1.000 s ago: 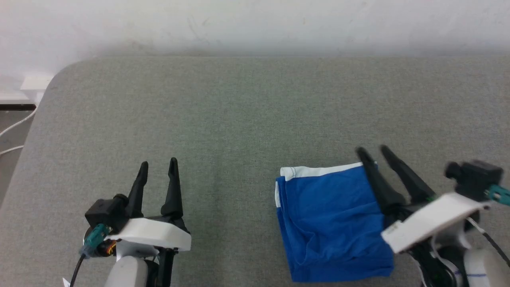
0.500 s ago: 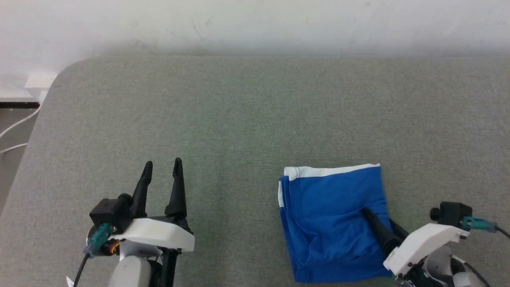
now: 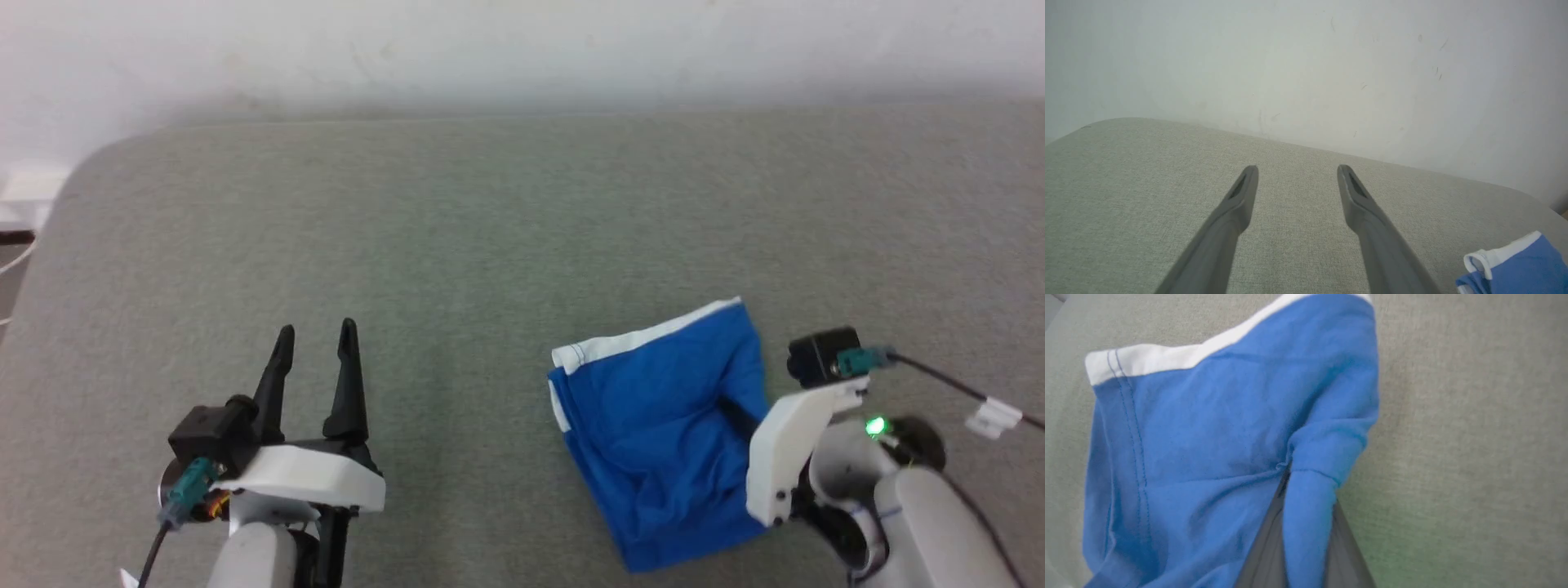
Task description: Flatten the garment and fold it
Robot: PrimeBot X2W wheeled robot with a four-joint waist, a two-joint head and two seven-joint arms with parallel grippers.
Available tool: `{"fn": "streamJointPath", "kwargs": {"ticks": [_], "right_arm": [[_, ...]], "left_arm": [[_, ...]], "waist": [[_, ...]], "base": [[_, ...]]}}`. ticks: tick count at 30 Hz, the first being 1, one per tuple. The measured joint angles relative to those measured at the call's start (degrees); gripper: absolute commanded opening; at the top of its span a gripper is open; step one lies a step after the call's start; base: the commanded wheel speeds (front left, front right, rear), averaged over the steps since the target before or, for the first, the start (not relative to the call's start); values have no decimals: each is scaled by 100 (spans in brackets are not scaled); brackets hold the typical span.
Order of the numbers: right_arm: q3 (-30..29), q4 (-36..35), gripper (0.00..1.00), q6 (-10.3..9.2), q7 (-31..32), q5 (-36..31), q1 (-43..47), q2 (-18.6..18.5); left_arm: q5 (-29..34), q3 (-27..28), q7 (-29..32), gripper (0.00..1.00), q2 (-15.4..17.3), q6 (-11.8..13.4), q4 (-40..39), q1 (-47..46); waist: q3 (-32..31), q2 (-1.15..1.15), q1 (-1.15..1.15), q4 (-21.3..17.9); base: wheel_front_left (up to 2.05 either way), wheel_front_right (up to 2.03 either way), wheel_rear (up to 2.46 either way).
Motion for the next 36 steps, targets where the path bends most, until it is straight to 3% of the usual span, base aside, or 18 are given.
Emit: {"fn": "streamJointPath", "kwargs": {"ticks": [5, 11, 18, 24, 36], "right_arm": [[800, -141, 0, 1, 254, -669, -687, -822], [1269, 404, 0, 5, -116, -1114, -1630, -1571], [914, 1405, 0, 7, -844, -1572, -2520, -1495], [178, 2235, 0, 7, -1427, -2011, -3058, -1423], [-1263, 3382, 0, 8, -2368, -2892, -3959, -1608]], "left_arm": [[158, 84, 0, 100, 1, -59, -121, -15], [430, 116, 1, 100, 34, -108, -315, -267], [722, 121, 3, 100, 343, -108, -515, -430], [845, 35, 191, 100, 573, -151, -806, -708], [970, -116, 521, 100, 795, -198, -1432, -1013]], "waist": [[108, 0, 0, -418], [322, 0, 0, -1044], [708, 0, 0, -1827], [1223, 0, 1, -2324], [2302, 0, 1, -2555]], "base": [[0, 0, 0], [0, 0, 0], [0, 0, 0], [0, 0, 0], [0, 0, 0]]}}
